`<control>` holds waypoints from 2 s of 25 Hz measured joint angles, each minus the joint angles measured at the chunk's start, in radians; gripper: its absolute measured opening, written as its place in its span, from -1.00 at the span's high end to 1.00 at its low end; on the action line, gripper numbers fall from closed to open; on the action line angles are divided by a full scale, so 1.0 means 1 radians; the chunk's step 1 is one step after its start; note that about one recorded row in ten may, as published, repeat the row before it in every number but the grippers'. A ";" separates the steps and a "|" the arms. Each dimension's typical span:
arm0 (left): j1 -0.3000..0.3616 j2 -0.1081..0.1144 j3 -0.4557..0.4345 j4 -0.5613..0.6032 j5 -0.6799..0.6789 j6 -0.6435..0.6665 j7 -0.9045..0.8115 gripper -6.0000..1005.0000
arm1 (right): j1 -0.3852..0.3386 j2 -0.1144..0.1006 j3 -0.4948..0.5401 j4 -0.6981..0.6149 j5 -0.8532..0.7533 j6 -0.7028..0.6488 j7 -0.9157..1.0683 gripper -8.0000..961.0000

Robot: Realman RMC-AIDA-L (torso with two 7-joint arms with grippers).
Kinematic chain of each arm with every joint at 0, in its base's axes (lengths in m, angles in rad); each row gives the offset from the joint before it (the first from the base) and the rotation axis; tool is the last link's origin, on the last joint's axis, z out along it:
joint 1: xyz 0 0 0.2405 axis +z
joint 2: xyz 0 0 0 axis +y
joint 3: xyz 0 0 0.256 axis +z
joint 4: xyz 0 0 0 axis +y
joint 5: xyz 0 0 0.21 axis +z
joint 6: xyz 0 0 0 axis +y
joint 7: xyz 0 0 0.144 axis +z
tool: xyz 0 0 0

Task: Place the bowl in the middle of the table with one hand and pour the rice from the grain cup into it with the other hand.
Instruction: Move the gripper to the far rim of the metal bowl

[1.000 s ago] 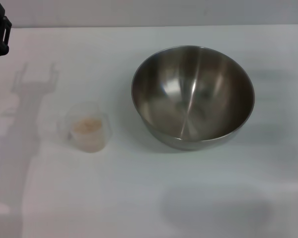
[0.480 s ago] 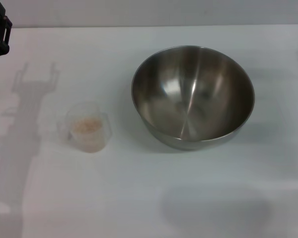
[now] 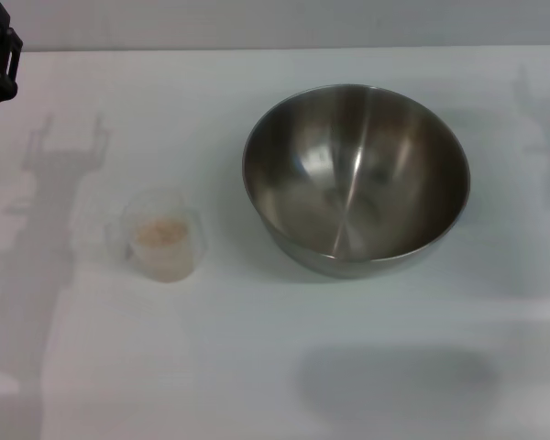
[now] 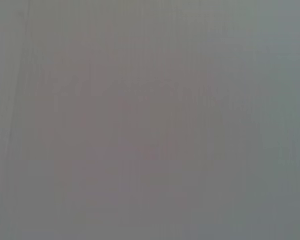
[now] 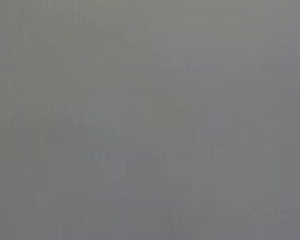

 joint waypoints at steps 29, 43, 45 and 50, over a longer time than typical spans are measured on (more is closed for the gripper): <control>-0.003 0.003 -0.002 0.012 0.000 -0.006 0.002 -0.38 | 0.079 0.005 0.646 -0.278 0.013 0.281 -1.134 -0.49; -0.005 0.003 -0.005 0.015 0.000 -0.019 0.002 -0.38 | -0.099 0.011 1.058 -0.703 0.080 0.961 -1.477 -0.49; -0.005 0.003 -0.006 0.015 0.000 -0.024 0.002 -0.38 | -0.103 0.010 1.102 -0.722 0.079 1.049 -1.477 -0.49; -0.005 0.003 -0.006 0.015 0.000 -0.028 0.001 -0.38 | -0.141 0.010 1.234 -0.796 0.050 1.287 -1.486 -0.49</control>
